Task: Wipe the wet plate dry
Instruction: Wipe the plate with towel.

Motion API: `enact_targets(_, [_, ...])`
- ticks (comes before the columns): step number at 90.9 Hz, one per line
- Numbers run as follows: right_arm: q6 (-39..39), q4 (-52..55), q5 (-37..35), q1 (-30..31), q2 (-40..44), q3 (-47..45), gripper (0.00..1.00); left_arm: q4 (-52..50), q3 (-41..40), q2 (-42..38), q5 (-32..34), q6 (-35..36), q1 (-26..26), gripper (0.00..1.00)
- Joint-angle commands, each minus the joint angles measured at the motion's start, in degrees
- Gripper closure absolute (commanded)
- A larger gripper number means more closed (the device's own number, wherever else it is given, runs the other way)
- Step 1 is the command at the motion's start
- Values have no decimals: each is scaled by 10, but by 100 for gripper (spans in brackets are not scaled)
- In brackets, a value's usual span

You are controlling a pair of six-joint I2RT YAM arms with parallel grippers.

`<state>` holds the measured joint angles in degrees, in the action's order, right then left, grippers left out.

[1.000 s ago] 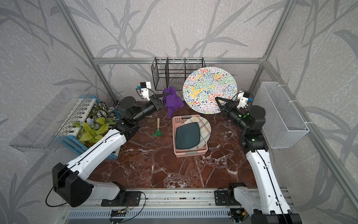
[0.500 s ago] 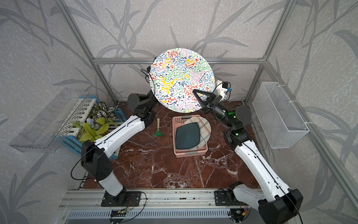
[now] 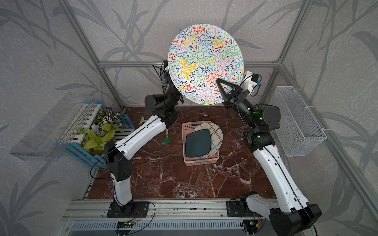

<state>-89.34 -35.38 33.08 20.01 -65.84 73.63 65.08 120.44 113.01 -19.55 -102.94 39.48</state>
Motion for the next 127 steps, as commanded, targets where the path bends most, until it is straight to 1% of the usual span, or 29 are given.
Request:
enact_targets(1, [27, 56, -2, 40, -19, -24, 100, 58, 103, 12, -21, -21, 25, 100])
enact_targets(8, [31, 60, -17, 36, -40, 15, 100, 59, 139, 38, -43, -25, 48, 100])
enact_targets(14, [23, 61, -32, 12, -67, 62, 100, 68, 128, 38, -63, -23, 70, 100])
enact_targets(21, [-1, 62, -43, -31, -95, 112, 100, 86, 56, 4, -83, -9, 86, 100])
enact_targets(25, [-16, 64, -48, -67, -101, 127, 100, 84, -10, -38, -92, 10, 87, 100])
enact_targets(26, [-16, 64, -48, -67, -101, 127, 100, 81, -33, -52, -93, 16, 87, 100])
enact_targets(30, [-21, 74, -48, -96, -97, 128, 100, 57, -118, -104, -91, 65, 84, 100])
enact_targets(35, [-22, 95, -44, -132, -80, 116, 100, -13, -221, -178, -74, 128, 81, 100])
enact_targets(39, [-19, 112, -41, -157, -63, 95, 100, -89, -284, -234, -63, 204, 75, 100])
enact_targets(43, [-5, 144, -33, -174, -45, 76, 100, -222, -316, -280, -46, 277, 71, 100])
enact_targets(46, [16, 177, -27, -180, -33, 64, 100, -330, -320, -303, -21, 349, 70, 100])
enact_targets(48, [38, 201, -25, -180, -25, 59, 100, -404, -314, -315, -2, 389, 70, 100])
enact_targets(52, [82, 250, -20, -173, -13, 54, 100, -517, -294, -323, 33, 478, 73, 100])
enact_targets(55, [104, 275, -19, -162, -7, 48, 100, -573, -280, -321, 55, 514, 74, 100])
enact_targets(59, [122, 275, -15, -143, -4, 37, 100, -620, -267, -313, 81, 553, 74, 100])
enact_targets(69, [158, 260, 3, -88, -14, 36, 100, -693, -228, -274, 142, 615, 73, 100])
enact_targets(77, [190, 260, 4, -49, -24, 51, 100, -760, -187, -240, 237, 663, 71, 100])
enact_targets(82, [208, 264, 7, -33, -27, 59, 100, -777, -176, -231, 285, 683, 64, 100])
enact_targets(86, [223, 266, 17, -22, -27, 63, 100, -787, -170, -224, 303, 693, 51, 100])
enact_targets(93, [258, 282, 42, -1, -18, 62, 100, -827, -141, -213, 322, 689, 18, 100])
enact_targets(100, [312, 314, 67, 36, -4, 54, 100, -867, -101, -200, 323, 693, -15, 100])
enact_targets(104, [349, 345, 72, 70, 4, 51, 100, -891, -67, -189, 311, 722, -20, 100])
enact_targets(108, [381, 360, 73, 102, 5, 49, 100, -923, -18, -158, 270, 757, -19, 100])
enact_targets(112, [383, 360, 73, 119, 1, 50, 100, -958, 35, -118, 200, 785, -14, 100])
enact_targets(114, [374, 347, 72, 121, -3, 51, 100, -977, 62, -99, 168, 794, -7, 100])
enact_targets(115, [369, 340, 70, 121, -5, 52, 100, -989, 75, -92, 168, 806, -3, 100])
enact_targets(118, [353, 322, 60, 113, -12, 57, 100, -1022, 107, -61, 134, 823, 13, 100])
enact_targets(123, [323, 298, 41, 84, -23, 73, 100, -1069, 142, -32, 126, 846, 48, 100])
enact_targets(127, [285, 284, 25, 48, -28, 81, 100, -1088, 143, -29, 125, 842, 61, 100])
